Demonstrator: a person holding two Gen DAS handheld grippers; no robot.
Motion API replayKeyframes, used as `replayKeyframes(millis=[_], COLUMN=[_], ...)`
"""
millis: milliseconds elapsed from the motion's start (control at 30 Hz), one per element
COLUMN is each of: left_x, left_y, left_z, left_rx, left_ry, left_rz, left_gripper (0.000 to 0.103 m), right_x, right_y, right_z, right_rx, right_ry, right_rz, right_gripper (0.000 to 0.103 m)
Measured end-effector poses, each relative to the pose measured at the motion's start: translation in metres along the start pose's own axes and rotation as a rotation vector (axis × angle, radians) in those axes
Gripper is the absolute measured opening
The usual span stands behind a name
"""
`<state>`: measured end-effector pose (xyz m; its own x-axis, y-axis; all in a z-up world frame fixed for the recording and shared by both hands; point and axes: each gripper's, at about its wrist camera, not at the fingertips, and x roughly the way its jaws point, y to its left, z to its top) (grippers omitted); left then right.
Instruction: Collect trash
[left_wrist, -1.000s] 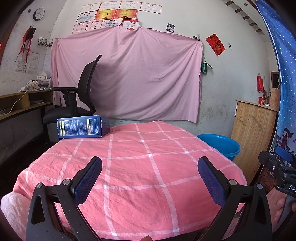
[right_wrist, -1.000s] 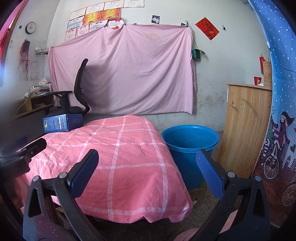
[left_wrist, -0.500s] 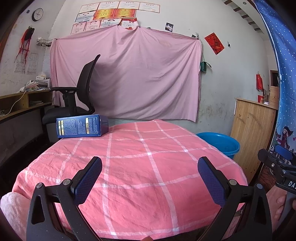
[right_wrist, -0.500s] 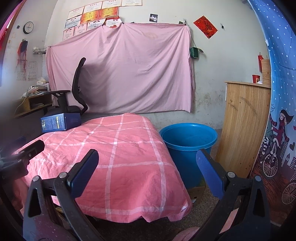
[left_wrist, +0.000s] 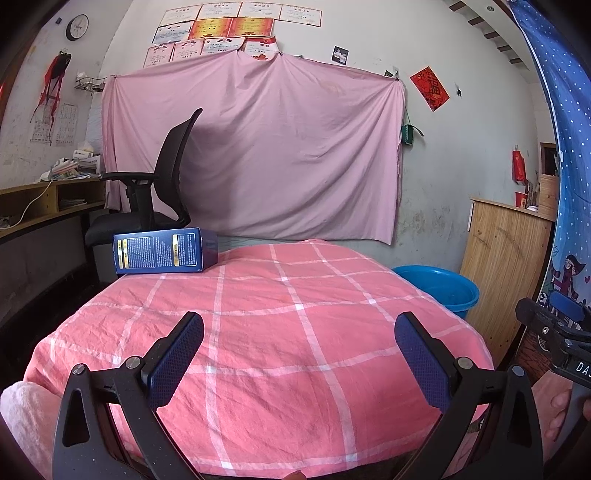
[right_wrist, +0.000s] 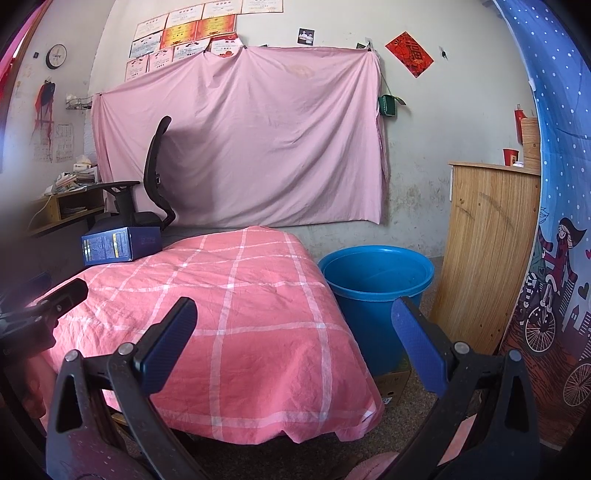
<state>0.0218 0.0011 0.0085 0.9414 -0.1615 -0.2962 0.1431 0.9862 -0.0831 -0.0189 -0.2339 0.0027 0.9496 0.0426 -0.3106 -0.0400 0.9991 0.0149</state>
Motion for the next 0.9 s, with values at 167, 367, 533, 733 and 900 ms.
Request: replayKeyframes(millis=[167,367,533,733,900], left_x=[0.0,0.0004,-0.0004,-0.0005,-0.0003], left_y=[0.0011,0.0004,-0.0015,-0.0016,-0.0015], left_z=[0.0,0.0,0.0,-0.0001,0.0], left_rx=[0.001,-0.001,-0.002,-0.002,-0.002], left_ry=[0.0,0.0,0.0,-0.002,-0.002], left_rz=[-0.001,-0.002,-0.001,0.0,-0.001], left_gripper=[0.101,0.101,0.101,0.101,0.101], right_x=[-0.0009,-0.0007,-0.0008,-0.0007,-0.001], right_y=[0.0009,0.0008,0.0005,0.0001,0.0002], right_z=[0.0,0.0,0.0,0.0,0.0005], right_rx=[0.001,0.002,0.001,0.001,0.002], right_ry=[-0.002,-0.003,-0.002,-0.003,-0.003], right_rz=[-0.001,-0.001,-0.001,-0.001,-0.001], right_gripper=[0.103,0.103,0.103,0.103,0.103])
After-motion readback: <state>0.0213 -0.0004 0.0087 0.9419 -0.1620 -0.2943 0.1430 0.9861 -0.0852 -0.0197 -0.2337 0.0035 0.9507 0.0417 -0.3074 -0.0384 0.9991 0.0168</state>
